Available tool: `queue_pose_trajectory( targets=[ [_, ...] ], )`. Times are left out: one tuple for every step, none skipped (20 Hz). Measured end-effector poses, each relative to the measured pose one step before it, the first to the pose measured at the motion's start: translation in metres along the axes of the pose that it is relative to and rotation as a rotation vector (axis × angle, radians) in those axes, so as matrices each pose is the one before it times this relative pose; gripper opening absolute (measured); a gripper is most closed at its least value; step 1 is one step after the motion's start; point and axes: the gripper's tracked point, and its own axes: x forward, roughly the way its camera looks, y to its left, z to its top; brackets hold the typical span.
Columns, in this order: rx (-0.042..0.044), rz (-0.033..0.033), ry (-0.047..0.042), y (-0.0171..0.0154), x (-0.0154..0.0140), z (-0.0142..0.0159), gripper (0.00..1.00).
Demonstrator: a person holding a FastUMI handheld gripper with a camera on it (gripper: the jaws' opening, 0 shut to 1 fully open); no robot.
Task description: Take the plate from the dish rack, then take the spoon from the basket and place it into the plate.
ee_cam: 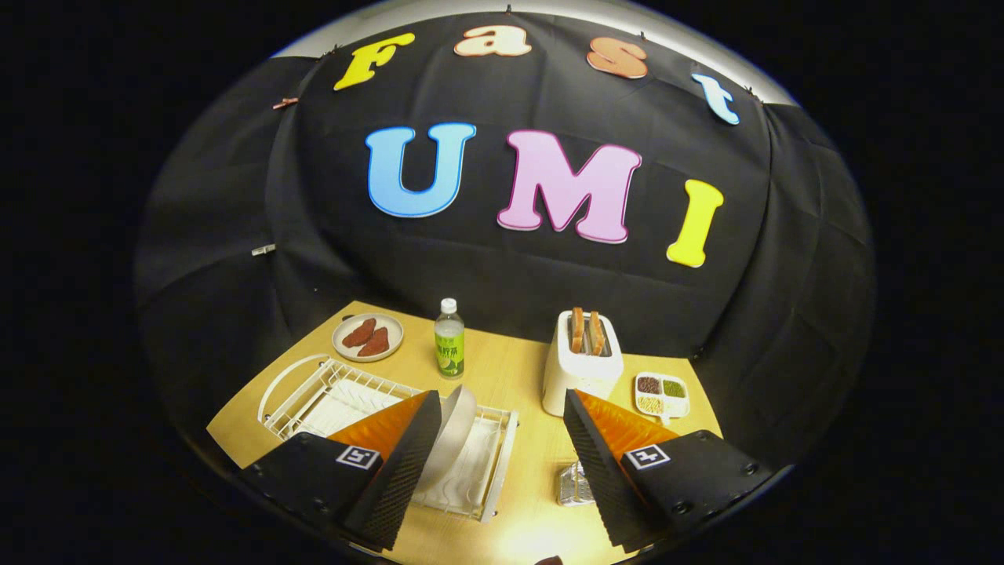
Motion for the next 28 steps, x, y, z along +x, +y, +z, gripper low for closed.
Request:
queue_pose_trajectory(
  targets=[
    [0.02173, 0.01201, 0.02511, 0.0067, 0.00992, -0.00545, 0.97],
    [0.02239, 0.00625, 0.02701, 0.00646, 0.0097, -0.0062, 0.97],
    [0.01761, -0.00485, 0.03289, 0.00282, 0.00975, -0.00746, 0.97],
    [0.01712, -0.00903, 0.03121, 0.00033, 0.01168, -0.00835, 0.97],
    [0.01744, -0.00671, 0.03365, 0.00148, 0.01097, -0.0077, 0.97],
    [0.01495, -0.0027, 0.03301, 0.00293, 0.00936, -0.00888, 0.97],
    [0.00498, -0.00582, 0.03234, 0.00234, 0.00912, -0.00836, 0.98],
    [-0.00854, -0.01366, 0.03175, 0.00098, 0.01099, -0.01239, 0.98],
    [-0.0127, -0.02004, 0.03051, -0.00046, 0.01039, -0.0088, 0.98],
    [-0.00837, -0.01509, 0.02627, 0.00208, 0.00739, -0.00808, 0.98],
    [0.00147, -0.01607, 0.02093, 0.00181, 0.00725, -0.0049, 0.98],
    [0.0147, -0.01556, 0.01848, 0.00132, 0.0047, -0.00537, 0.95],
    [0.01911, -0.0172, 0.01322, 0.00125, 0.0048, -0.00322, 0.92],
    [0.01012, -0.0181, 0.01347, 0.0001, 0.00324, -0.00405, 0.77],
    [0.00127, -0.03145, 0.01505, -0.00343, 0.003, -0.00222, 0.58],
    [0.0017, -0.02604, 0.00591, -0.0016, 0.00056, -0.00094, 0.4],
    [0.01268, -0.01117, -0.00627, 0.00167, -0.00253, 0.00373, 0.38],
    [0.00578, -0.01153, 0.00055, 0.0022, 0.00124, 0.00142, 0.34],
    [-0.01343, -0.00983, 0.00402, 0.00143, -0.00096, 0.00044, 0.33],
    [-0.01897, -0.01007, 0.00325, 0.00176, 0.0006, 0.00126, 0.32],
    [-0.01619, -0.01352, -0.00626, 0.00058, -0.00289, 0.00557, 0.31],
    [-0.01186, -0.01256, -0.00735, -0.00057, -0.00145, 0.00596, 0.3],
    [-0.01017, -0.01677, -0.01309, -0.00054, -0.00331, 0.00733, 0.3],
    [-0.02074, -0.02519, -0.01721, -0.00213, -0.00166, 0.0057, 0.29],
    [-0.01802, -0.01438, -0.01851, -0.00073, -0.00306, 0.00703, 0.29],
    [-0.02134, -0.01879, -0.02033, -0.00235, -0.00318, 0.00592, 0.29],
    [-0.01814, -0.01949, -0.02167, -0.00389, -0.001, 0.00664, 0.29],
    [-0.0039, -0.00376, -0.01664, -0.00201, -0.00576, 0.00527, 0.29]
  ],
)
